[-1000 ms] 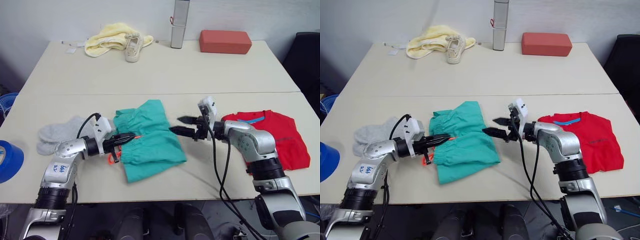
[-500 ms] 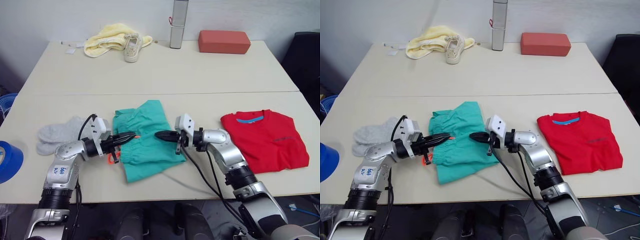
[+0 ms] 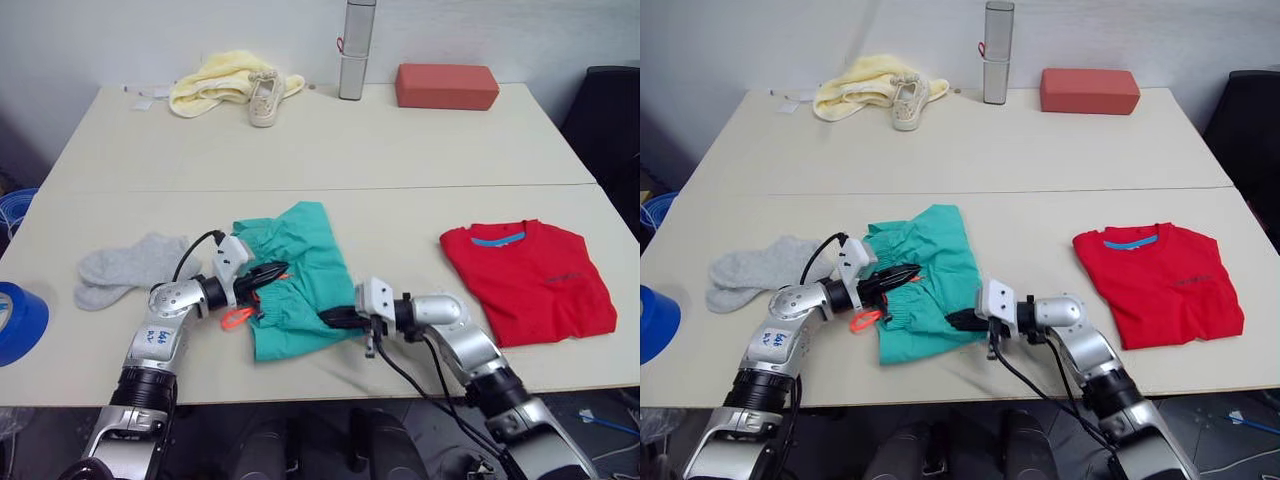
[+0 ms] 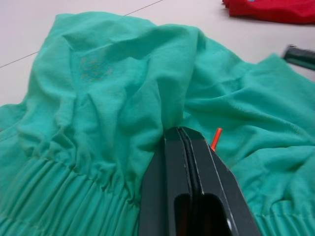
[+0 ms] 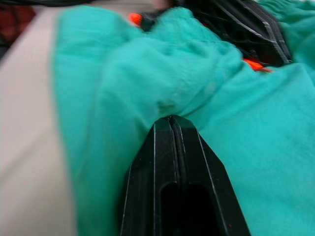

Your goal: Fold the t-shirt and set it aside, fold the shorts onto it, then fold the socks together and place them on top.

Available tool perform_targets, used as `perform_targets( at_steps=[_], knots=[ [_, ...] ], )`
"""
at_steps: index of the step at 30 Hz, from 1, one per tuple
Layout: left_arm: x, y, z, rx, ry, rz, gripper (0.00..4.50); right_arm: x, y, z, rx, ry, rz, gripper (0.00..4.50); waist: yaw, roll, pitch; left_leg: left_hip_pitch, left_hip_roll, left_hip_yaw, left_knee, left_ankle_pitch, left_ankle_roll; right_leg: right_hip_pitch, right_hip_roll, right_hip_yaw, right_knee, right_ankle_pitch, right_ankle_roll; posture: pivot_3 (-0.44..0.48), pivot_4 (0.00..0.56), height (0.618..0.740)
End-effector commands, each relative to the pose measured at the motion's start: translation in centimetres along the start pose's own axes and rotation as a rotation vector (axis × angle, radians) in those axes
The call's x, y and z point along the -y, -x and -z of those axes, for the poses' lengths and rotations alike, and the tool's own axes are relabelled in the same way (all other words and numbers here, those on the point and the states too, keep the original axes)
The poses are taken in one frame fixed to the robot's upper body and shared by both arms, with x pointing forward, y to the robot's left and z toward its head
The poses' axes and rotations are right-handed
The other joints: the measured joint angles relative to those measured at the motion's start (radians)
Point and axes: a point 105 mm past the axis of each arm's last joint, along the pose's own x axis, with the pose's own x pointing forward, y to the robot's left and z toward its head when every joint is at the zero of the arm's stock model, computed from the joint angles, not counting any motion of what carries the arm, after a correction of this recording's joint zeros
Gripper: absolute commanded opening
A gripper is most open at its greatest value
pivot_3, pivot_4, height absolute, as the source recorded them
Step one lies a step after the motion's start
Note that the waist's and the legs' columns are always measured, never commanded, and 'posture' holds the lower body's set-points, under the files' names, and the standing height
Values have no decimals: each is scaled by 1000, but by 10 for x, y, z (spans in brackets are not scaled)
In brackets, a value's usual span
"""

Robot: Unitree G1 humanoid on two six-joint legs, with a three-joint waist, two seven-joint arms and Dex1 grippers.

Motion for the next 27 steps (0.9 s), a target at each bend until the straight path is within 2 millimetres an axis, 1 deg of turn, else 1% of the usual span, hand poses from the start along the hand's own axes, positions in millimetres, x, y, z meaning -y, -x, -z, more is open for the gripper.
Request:
perform_targets(
  at_steps=[1,5,8,10,12,14,16,18,20,22,24,27],
  knots=[
    [-3,15,11,-68,2,16,0,-1,14,-21,70,35,-6,12,-3,0,0,1,0,0,0,0,-1,0,0,0,0,0,-1,0,150,740],
    [-10,36,3,-110,-37,66,0,4,22,-30,97,33,23,12,-5,0,0,2,2,0,-1,-1,-3,0,1,0,1,-2,-3,0,150,740],
    [-13,54,-7,-133,-47,132,0,16,24,-42,149,31,75,12,-4,0,0,2,2,0,-1,-1,-4,-1,1,-1,1,-3,-5,0,150,740],
    [-12,60,-15,-129,-48,177,0,24,22,-47,177,26,109,12,-2,0,0,2,2,0,-1,-1,-4,-1,1,-1,1,-3,-5,0,150,740],
    [-9,60,-28,-90,-59,232,0,30,18,-48,175,30,129,12,-2,0,0,1,2,0,-1,-1,-4,-2,1,-1,2,-3,-5,0,150,740],
    [-5,55,-48,1,-47,276,0,34,12,-48,167,46,143,12,3,0,0,1,2,0,-1,-1,-4,-2,1,-1,1,-3,-5,0,150,740],
    [-4,47,-62,56,-49,301,0,39,4,-48,158,58,158,12,6,0,0,-2,2,-2,0,0,-4,-3,0,-2,1,-3,-5,0,150,740],
    [-2,36,-67,57,-77,324,0,41,-6,-49,162,62,158,12,4,0,0,-4,1,-2,1,0,-3,-3,0,-2,2,-2,-4,0,150,740],
    [-3,18,-67,63,-77,308,0,37,-19,-47,147,72,118,12,0,0,0,-4,1,-1,1,3,3,-4,1,-2,4,-2,-4,0,150,740],
    [-4,5,-61,48,-87,300,0,32,-28,-40,114,79,82,12,0,0,0,-4,1,0,1,4,3,-4,2,-2,6,-2,-4,0,150,740],
    [-7,-2,-53,28,-90,274,0,28,-34,-34,87,84,57,12,-3,0,0,-4,1,1,1,5,4,-4,3,-3,7,-2,-4,0,150,740],
    [-18,-4,-37,-32,-115,206,0,25,-40,-27,61,78,42,12,-6,0,0,-4,1,2,1,5,4,-4,4,-4,6,-2,-4,0,150,740]
  ],
)
